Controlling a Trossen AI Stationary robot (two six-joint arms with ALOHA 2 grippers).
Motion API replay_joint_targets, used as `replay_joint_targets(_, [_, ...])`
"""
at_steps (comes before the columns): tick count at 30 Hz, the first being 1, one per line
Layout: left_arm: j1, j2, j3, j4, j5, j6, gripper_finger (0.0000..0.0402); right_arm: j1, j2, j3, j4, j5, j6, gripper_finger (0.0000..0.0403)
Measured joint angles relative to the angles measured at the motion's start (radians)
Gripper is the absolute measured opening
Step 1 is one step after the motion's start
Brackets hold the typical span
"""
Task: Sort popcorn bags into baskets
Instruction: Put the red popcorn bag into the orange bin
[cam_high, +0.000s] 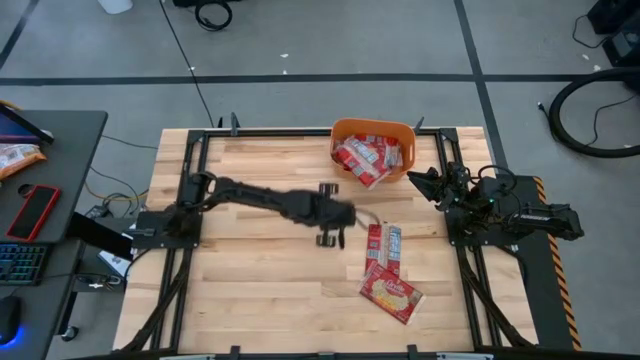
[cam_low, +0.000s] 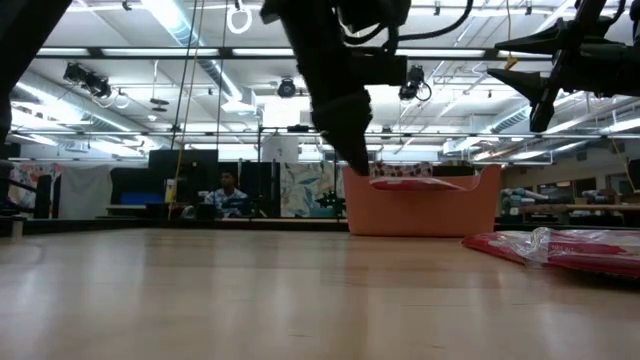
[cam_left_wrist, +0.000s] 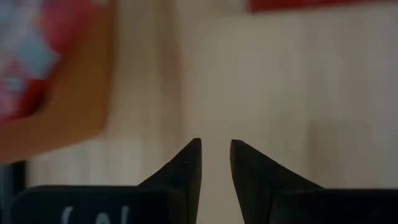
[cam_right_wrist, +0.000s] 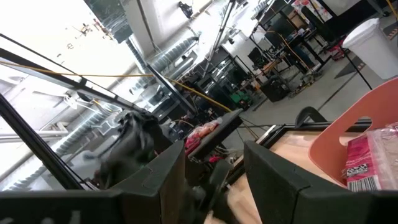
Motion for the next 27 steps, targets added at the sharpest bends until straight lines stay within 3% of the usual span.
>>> replay_joint_targets(7, [-0.124,-0.052,-0.229,0.092,-0.044,0.007,0.0089,0.000,0.000,0.000,0.000,0.000,0.000,0.0170])
replay_joint_targets(10, [-0.149,-0.152,-0.366,0.239,-0.102,-0.006,0.0088,0.000,0.000,0.000,0.000,0.000,0.000,0.0170])
replay_joint_targets(18, [-0.179,-0.446,-0.669,0.599,-0.109,-0.052,0.0088,0.000,0.000,0.000,0.000,0.000,0.000,0.0170])
replay_joint_targets(27, [-0.231,-0.675,-0.852,0.755,-0.116,-0.169,0.0088,0.000,0.000,0.000,0.008,0.001,0.041,0.0170])
